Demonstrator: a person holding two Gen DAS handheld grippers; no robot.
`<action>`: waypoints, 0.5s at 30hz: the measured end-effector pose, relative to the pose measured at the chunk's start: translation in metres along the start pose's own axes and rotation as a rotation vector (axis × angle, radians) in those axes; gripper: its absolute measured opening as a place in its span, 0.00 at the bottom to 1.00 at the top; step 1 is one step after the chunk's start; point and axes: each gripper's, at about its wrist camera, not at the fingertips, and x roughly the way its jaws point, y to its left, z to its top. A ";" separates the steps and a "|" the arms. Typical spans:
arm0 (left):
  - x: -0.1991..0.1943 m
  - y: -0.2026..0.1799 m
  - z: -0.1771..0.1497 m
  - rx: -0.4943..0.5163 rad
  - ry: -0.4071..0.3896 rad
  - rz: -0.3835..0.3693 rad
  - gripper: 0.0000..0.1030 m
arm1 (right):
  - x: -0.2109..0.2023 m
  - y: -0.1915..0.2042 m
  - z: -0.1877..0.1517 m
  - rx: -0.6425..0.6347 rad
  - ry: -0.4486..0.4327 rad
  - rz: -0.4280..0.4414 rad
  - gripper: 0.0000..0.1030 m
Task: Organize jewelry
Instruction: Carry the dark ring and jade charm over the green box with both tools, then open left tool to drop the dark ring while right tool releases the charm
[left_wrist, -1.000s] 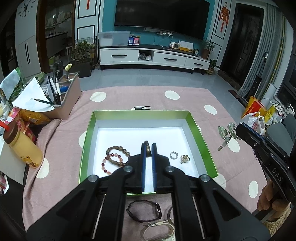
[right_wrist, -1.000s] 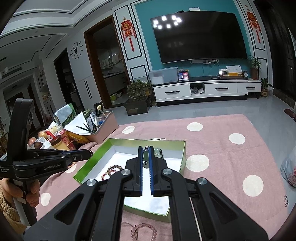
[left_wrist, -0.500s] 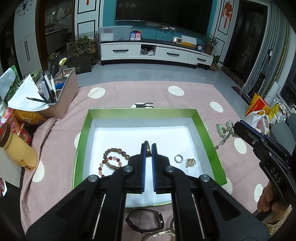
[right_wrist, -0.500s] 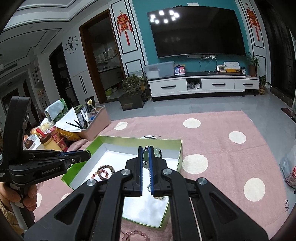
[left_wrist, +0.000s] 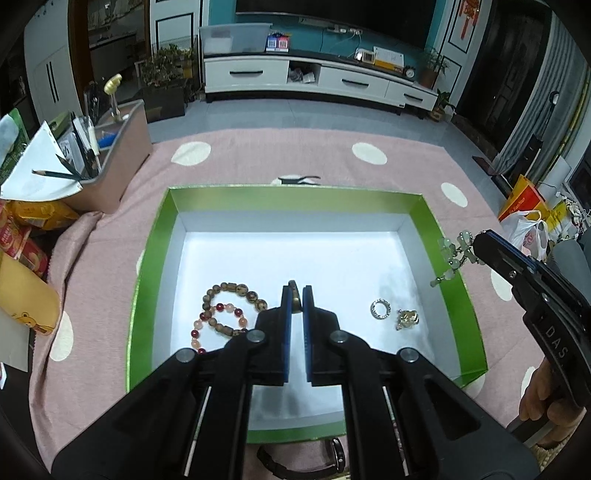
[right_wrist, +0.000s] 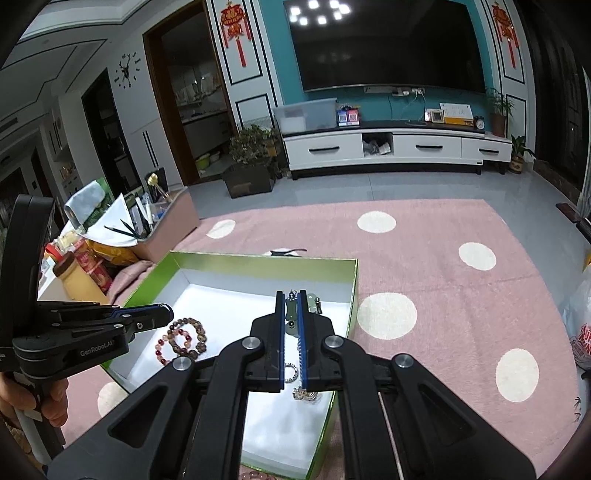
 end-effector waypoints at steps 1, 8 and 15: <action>0.004 0.000 0.000 -0.003 0.009 0.001 0.05 | 0.002 0.000 0.000 -0.003 0.005 -0.002 0.05; 0.023 0.001 -0.001 0.004 0.057 0.014 0.05 | 0.020 0.000 -0.004 -0.013 0.061 -0.022 0.05; 0.034 0.002 -0.001 0.012 0.089 0.030 0.05 | 0.031 0.001 -0.008 -0.010 0.106 -0.038 0.05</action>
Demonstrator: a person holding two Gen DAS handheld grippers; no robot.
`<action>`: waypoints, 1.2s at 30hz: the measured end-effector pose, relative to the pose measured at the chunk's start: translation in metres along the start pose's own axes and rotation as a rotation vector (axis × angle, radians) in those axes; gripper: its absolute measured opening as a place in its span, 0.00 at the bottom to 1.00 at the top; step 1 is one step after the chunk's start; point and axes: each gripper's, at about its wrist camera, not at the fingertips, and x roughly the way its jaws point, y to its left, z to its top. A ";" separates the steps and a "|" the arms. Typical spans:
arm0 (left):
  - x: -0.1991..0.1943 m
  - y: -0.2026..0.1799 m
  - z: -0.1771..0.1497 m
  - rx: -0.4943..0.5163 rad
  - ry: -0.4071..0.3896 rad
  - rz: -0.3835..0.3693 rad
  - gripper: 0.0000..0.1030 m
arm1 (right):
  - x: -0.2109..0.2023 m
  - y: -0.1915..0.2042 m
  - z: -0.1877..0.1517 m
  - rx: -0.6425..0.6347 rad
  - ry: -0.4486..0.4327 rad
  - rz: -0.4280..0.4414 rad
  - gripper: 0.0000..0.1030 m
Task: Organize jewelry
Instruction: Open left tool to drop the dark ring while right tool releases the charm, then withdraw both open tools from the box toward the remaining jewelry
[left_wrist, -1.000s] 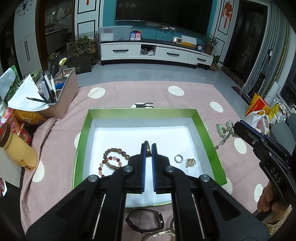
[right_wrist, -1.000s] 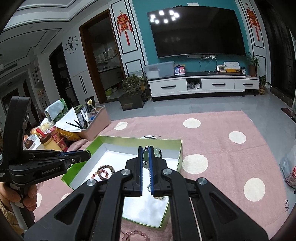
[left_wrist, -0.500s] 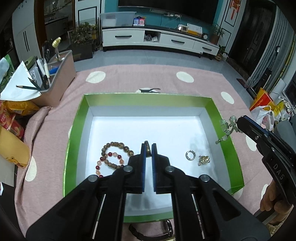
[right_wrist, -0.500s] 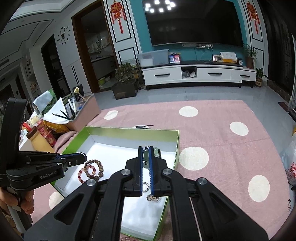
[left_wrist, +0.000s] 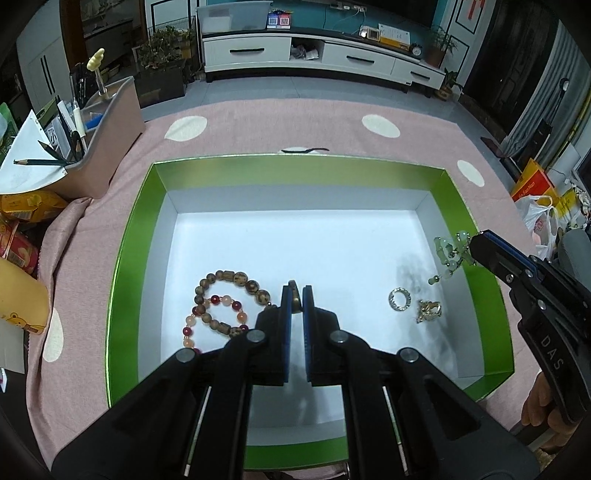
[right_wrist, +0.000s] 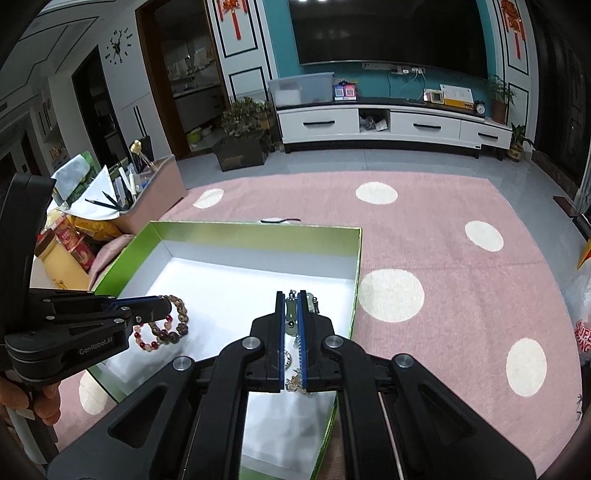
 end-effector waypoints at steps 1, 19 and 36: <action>0.002 0.000 0.000 -0.002 0.006 0.003 0.05 | 0.001 0.000 0.000 0.000 0.003 -0.001 0.05; -0.022 0.002 -0.001 0.000 -0.057 0.030 0.53 | -0.020 -0.001 -0.002 0.019 -0.030 -0.031 0.40; -0.073 0.011 -0.022 -0.043 -0.107 0.061 0.85 | -0.072 -0.002 -0.014 0.056 -0.060 -0.070 0.72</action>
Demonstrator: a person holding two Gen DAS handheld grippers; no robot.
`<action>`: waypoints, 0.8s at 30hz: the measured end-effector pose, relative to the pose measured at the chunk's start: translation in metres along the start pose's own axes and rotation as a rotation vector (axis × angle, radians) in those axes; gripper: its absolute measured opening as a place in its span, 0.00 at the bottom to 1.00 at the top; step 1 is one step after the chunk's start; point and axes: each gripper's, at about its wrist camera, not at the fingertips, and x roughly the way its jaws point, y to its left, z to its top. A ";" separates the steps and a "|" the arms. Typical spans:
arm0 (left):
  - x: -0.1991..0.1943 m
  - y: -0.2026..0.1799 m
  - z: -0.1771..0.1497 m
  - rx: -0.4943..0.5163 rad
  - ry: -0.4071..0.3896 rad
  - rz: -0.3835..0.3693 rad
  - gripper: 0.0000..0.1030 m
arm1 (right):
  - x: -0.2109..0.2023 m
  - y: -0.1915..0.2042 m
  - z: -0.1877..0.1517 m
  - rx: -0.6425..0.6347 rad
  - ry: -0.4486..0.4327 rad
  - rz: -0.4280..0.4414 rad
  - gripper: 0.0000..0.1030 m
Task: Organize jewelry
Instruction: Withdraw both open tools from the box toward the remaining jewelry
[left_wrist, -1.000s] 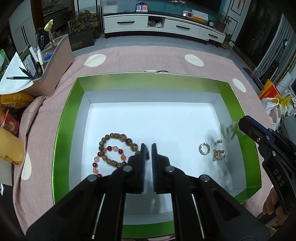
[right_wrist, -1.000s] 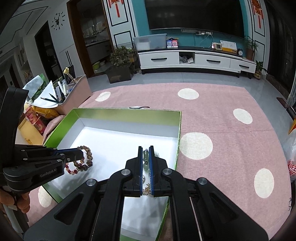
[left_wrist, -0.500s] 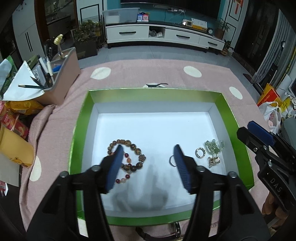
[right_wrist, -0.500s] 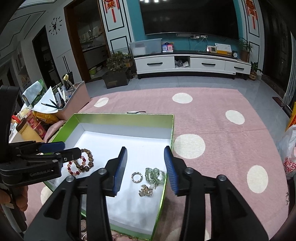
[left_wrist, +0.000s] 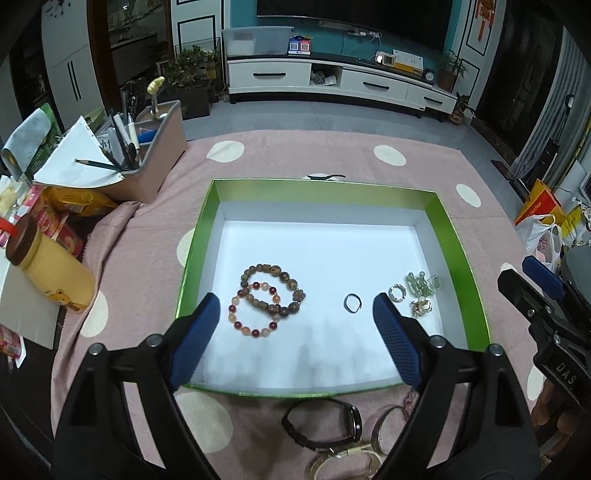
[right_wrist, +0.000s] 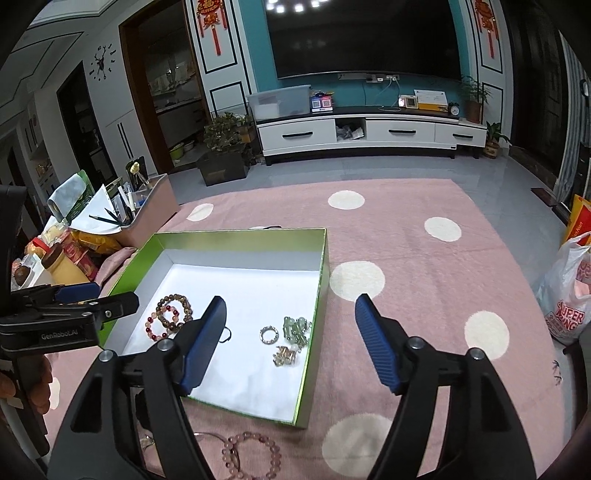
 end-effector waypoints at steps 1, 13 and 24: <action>-0.003 0.000 -0.002 0.000 -0.004 0.000 0.86 | -0.005 0.000 -0.001 0.001 -0.003 -0.003 0.73; -0.039 0.000 -0.028 0.008 -0.032 -0.001 0.91 | -0.050 -0.001 -0.016 0.014 -0.035 -0.024 0.81; -0.071 0.002 -0.055 0.007 -0.060 -0.023 0.91 | -0.079 0.000 -0.027 0.012 -0.056 -0.027 0.81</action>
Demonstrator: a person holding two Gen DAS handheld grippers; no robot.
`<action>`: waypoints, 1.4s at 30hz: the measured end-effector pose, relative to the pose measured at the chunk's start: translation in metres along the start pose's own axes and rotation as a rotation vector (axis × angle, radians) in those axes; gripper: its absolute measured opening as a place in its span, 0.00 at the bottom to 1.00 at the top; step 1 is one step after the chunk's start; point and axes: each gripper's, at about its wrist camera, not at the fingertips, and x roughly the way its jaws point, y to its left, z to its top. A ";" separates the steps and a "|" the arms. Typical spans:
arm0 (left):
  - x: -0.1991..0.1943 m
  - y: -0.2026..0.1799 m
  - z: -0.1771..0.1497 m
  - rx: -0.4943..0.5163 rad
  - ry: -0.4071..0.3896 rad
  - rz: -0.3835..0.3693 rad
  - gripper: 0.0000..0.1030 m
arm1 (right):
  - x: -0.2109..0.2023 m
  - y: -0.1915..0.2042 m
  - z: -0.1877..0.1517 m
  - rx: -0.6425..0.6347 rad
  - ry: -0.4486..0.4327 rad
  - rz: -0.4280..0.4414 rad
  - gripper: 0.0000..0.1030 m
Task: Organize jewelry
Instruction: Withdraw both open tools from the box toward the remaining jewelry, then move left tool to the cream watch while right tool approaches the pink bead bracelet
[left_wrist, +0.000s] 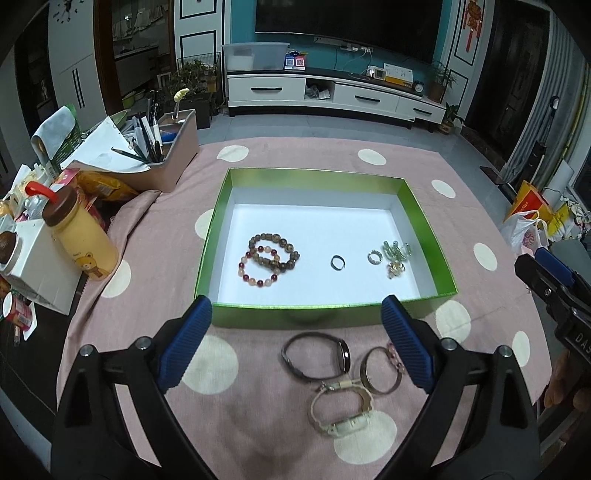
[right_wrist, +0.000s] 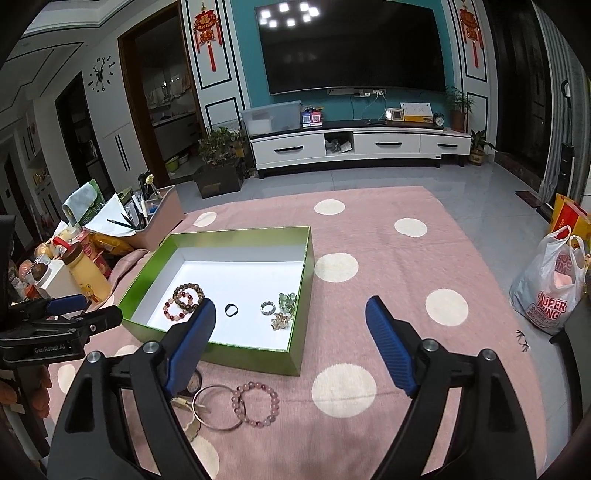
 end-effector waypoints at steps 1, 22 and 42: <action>-0.003 0.000 -0.003 0.000 -0.001 -0.003 0.91 | -0.003 0.000 -0.001 0.002 -0.001 -0.001 0.81; -0.029 0.016 -0.059 -0.044 0.009 -0.063 0.91 | -0.015 -0.006 -0.047 0.037 0.075 0.044 0.83; 0.016 0.031 -0.102 -0.162 0.128 -0.120 0.91 | 0.018 -0.010 -0.091 0.061 0.203 0.101 0.83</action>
